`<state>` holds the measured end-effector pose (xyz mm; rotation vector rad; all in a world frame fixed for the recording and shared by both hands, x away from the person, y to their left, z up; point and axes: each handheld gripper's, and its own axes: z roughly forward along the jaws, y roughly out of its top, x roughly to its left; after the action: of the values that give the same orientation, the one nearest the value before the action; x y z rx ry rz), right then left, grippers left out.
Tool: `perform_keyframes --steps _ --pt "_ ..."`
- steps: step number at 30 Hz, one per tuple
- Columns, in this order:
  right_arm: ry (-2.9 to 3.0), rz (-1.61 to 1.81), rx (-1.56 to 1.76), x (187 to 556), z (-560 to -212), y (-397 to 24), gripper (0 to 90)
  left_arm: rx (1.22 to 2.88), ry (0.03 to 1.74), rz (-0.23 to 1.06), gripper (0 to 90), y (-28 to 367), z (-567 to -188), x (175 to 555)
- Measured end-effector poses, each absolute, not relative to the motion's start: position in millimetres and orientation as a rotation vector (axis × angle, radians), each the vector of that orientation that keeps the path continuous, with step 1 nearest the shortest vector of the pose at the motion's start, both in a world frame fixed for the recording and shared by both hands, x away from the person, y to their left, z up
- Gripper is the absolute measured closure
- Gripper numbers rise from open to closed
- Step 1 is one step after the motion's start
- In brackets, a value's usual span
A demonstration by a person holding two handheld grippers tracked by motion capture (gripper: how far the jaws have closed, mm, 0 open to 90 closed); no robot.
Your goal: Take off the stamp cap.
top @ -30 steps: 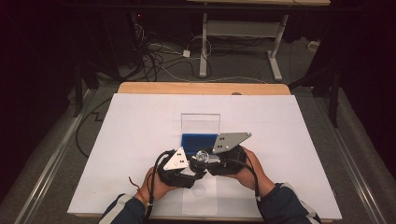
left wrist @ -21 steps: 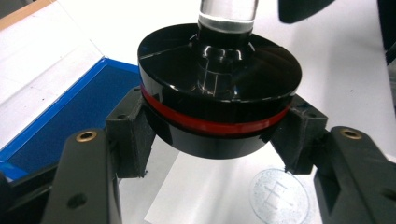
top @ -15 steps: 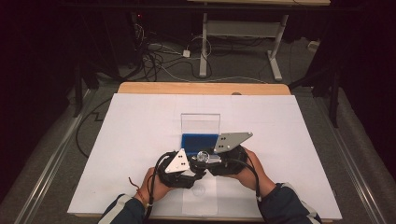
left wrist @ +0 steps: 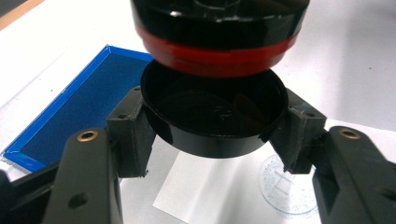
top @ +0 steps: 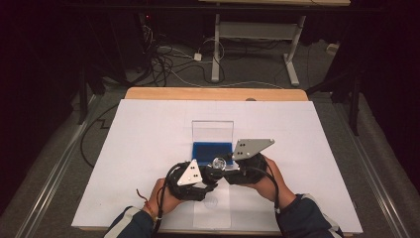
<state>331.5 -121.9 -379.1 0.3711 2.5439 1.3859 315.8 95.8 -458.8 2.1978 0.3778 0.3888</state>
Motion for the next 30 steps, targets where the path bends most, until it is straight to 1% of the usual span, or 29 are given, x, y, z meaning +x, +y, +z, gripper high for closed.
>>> perform_keyframes --steps 11,30 --pt "2.53 1.367 0.377 332 -377 -131 57.1 2.196 0.384 0.403 36.7 102 -457 316" --pt "2.526 1.303 0.396 336 -373 -149 57.1 2.145 0.455 0.449 36.7 142 -446 315"
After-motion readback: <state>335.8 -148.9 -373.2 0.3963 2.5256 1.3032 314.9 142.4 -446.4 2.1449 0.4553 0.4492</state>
